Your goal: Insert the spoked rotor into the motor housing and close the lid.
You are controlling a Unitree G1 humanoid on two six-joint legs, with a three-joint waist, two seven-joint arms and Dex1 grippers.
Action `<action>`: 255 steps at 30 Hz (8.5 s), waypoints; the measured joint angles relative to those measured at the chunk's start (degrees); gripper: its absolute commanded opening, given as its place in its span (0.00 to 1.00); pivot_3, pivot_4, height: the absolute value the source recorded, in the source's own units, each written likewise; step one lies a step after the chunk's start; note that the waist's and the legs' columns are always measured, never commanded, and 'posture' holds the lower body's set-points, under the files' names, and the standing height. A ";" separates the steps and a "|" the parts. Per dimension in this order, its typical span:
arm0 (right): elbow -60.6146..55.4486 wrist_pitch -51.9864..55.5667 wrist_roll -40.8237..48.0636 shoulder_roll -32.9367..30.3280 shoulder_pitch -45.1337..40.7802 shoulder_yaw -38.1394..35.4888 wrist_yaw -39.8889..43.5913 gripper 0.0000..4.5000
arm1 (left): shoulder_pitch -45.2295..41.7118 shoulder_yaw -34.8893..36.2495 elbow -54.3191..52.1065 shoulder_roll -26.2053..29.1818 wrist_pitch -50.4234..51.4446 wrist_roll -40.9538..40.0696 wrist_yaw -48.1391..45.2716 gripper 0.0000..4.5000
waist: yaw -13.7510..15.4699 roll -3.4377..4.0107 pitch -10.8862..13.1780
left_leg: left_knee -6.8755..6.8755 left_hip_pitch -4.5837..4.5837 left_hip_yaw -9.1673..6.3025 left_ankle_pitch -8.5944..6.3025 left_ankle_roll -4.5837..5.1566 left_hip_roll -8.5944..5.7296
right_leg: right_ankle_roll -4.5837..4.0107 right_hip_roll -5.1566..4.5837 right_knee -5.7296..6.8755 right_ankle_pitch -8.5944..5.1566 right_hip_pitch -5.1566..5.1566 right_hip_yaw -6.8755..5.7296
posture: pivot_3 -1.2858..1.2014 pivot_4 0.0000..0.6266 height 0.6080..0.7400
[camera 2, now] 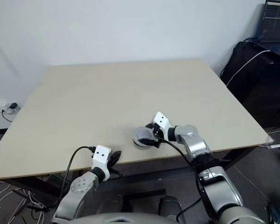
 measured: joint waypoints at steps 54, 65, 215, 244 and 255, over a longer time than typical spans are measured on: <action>7.45 -1.33 -1.22 3.41 -1.93 -2.95 -1.14 1.00 | 0.78 0.05 -3.44 -0.01 2.40 -0.01 1.13 0.00 | 0.00 0.06 -0.04 | 0.09 0.01 0.05 0.00 0.00 0.01 | 0.02 0.05 0.05 0.04 0.00 0.05 | 0.52 0.00 1.00; 8.70 -4.97 -3.46 3.05 -2.73 -2.44 -1.77 1.00 | 0.68 0.04 -3.49 -0.02 2.71 -0.02 1.16 0.00 | -0.02 0.06 -0.04 | 0.09 0.01 0.05 0.00 0.00 0.01 | 0.02 0.05 0.05 0.04 0.01 0.05 | 0.52 0.00 1.00; 7.63 -1.89 -10.08 3.80 -3.27 3.17 -6.67 0.69 | -28.30 12.34 11.63 -5.46 29.06 -18.63 -3.48 0.00 | -0.29 0.22 -0.98 | 0.20 0.23 -0.02 0.03 -0.01 -0.03 | 0.10 0.13 0.02 0.16 0.30 0.06 | 0.52 0.00 1.00; 6.73 -1.28 -10.29 3.57 -2.58 3.23 -7.40 0.69 | -27.50 16.39 12.29 -11.56 42.32 -24.32 1.38 0.00 | 0.01 0.13 -0.92 | 0.13 0.71 -0.11 0.01 -0.03 -0.06 | 0.09 0.03 -0.07 0.13 0.80 0.02 | 0.52 0.00 1.00; 5.91 -0.38 -10.29 3.56 -2.25 3.24 -7.49 0.69 | -31.38 17.36 15.99 -12.36 40.79 -23.75 5.88 0.00 | 0.05 0.10 -0.91 | 0.09 0.72 -0.12 0.01 -0.03 -0.09 | 0.09 -0.01 -0.09 0.13 0.82 -0.02 | 0.52 0.00 1.00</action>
